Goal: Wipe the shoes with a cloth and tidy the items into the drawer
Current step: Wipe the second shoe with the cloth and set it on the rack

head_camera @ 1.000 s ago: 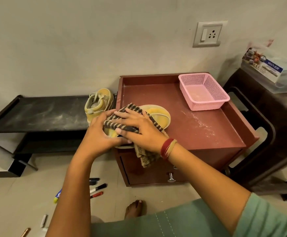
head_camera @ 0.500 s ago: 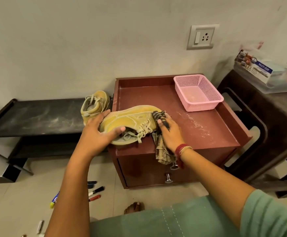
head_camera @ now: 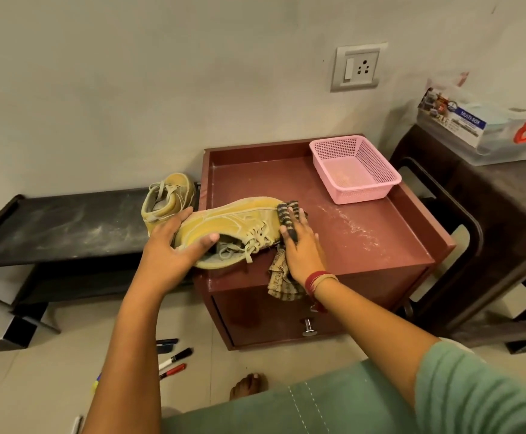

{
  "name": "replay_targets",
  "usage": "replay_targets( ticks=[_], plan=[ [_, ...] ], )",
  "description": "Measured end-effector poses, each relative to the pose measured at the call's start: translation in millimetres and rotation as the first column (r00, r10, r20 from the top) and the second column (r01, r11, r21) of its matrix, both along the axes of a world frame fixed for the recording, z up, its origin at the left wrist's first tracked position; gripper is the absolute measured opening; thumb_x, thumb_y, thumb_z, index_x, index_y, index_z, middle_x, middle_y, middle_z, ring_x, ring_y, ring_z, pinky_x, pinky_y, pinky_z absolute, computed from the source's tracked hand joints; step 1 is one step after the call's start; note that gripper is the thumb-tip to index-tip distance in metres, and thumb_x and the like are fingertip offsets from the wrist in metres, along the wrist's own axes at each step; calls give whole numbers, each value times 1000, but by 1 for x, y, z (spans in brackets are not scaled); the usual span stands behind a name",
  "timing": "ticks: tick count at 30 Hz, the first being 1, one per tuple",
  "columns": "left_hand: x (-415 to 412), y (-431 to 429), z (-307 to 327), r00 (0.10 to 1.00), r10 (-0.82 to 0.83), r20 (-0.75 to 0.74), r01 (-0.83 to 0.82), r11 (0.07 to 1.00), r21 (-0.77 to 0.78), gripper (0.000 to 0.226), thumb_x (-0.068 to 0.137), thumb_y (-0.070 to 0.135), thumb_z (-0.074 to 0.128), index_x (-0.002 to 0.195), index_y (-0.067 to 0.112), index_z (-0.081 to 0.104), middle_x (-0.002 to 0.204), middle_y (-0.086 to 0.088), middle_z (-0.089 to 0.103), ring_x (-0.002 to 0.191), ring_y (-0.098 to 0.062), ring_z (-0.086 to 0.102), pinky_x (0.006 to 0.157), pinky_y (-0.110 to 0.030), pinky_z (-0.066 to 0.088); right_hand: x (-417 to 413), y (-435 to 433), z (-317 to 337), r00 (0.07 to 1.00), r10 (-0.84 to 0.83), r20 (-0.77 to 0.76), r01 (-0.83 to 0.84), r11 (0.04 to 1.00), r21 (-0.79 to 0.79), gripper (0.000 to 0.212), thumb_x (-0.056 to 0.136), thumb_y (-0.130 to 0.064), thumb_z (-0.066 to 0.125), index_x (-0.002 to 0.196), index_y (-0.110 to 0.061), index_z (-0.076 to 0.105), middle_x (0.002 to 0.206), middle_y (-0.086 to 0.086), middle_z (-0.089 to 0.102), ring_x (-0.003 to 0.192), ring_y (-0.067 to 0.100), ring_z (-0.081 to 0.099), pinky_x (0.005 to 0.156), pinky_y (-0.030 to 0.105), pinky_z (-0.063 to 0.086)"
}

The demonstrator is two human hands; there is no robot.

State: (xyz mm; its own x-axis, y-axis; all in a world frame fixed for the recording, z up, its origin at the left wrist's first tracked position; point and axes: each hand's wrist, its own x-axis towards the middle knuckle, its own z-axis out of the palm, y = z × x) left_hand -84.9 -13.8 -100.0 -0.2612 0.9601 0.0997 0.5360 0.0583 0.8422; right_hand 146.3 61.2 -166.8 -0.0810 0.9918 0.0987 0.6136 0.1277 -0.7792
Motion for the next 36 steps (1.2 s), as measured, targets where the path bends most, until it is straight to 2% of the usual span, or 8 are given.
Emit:
replay_targets(
  ticks=[5, 9, 15, 21, 24, 28, 32, 36],
  plan=[
    [0, 4, -3, 998, 9, 55, -8, 1000, -17, 101, 52, 86, 63, 139, 39, 44, 145, 5, 42, 130, -15, 43, 108, -47, 38, -7, -9, 30, 899, -123, -420, 178, 979, 95, 42, 99, -24, 42, 139, -14, 39, 147, 7, 35, 137, 18, 29, 112, 25, 20],
    [3, 1, 2, 999, 12, 49, -11, 1000, -15, 98, 55, 80, 63, 140, 35, 44, 144, 5, 41, 130, -14, 41, 109, -45, 37, -14, -17, 21, 938, 345, 20, -335, 894, 296, 46, 98, -33, 40, 142, -32, 27, 152, -7, 25, 143, 11, 16, 117, 30, 11],
    [1, 0, 4, 1000, -14, 21, 15, 1000, -27, 99, 53, 77, 63, 141, 36, 42, 145, 7, 38, 131, -12, 38, 109, -41, 35, 25, 4, 4, 778, 127, 616, -385, 870, 307, 50, 98, -33, 39, 146, -24, 27, 155, -8, 16, 144, 17, 12, 118, 41, 11],
    [1, 3, -1, 996, 26, 81, -23, 999, -38, 99, 53, 86, 62, 139, 41, 42, 145, 5, 39, 130, -17, 42, 108, -48, 38, 11, -4, 23, 994, -30, -102, 44, 989, 139, 46, 99, -27, 41, 144, -17, 32, 152, 1, 29, 140, 17, 26, 113, 27, 18],
    [0, 1, 0, 993, 23, 115, -20, 999, -31, 98, 51, 86, 64, 136, 41, 45, 141, 7, 44, 127, -15, 45, 105, -47, 42, -3, -17, 19, 953, 302, 35, -301, 922, 243, 46, 99, -26, 41, 143, -30, 29, 152, -8, 22, 142, 8, 13, 117, 32, 9],
    [2, 0, 4, 989, 14, 146, -9, 999, -35, 97, 52, 78, 67, 137, 38, 46, 139, 9, 46, 124, -13, 48, 104, -44, 44, 19, -11, 5, 926, 227, 301, -311, 912, 267, 47, 99, -30, 40, 144, -24, 30, 150, -14, 21, 139, 2, 9, 119, 38, 11],
    [6, -1, 7, 986, 28, 164, -24, 999, -23, 98, 52, 75, 66, 139, 33, 46, 138, 9, 47, 123, -12, 48, 104, -43, 44, 18, -8, 7, 998, 45, 50, -52, 990, 134, 44, 99, -32, 39, 142, -25, 35, 154, -5, 24, 141, 15, 21, 117, 33, 14],
    [7, -4, 10, 985, -4, 175, 8, 1000, -20, 99, 51, 71, 68, 139, 32, 45, 132, 11, 48, 119, -10, 49, 102, -40, 45, 9, -16, 6, 982, 190, 13, -189, 963, 192, 42, 99, -28, 42, 141, -27, 37, 153, -7, 25, 142, 15, 16, 109, 21, 17]
  ],
)
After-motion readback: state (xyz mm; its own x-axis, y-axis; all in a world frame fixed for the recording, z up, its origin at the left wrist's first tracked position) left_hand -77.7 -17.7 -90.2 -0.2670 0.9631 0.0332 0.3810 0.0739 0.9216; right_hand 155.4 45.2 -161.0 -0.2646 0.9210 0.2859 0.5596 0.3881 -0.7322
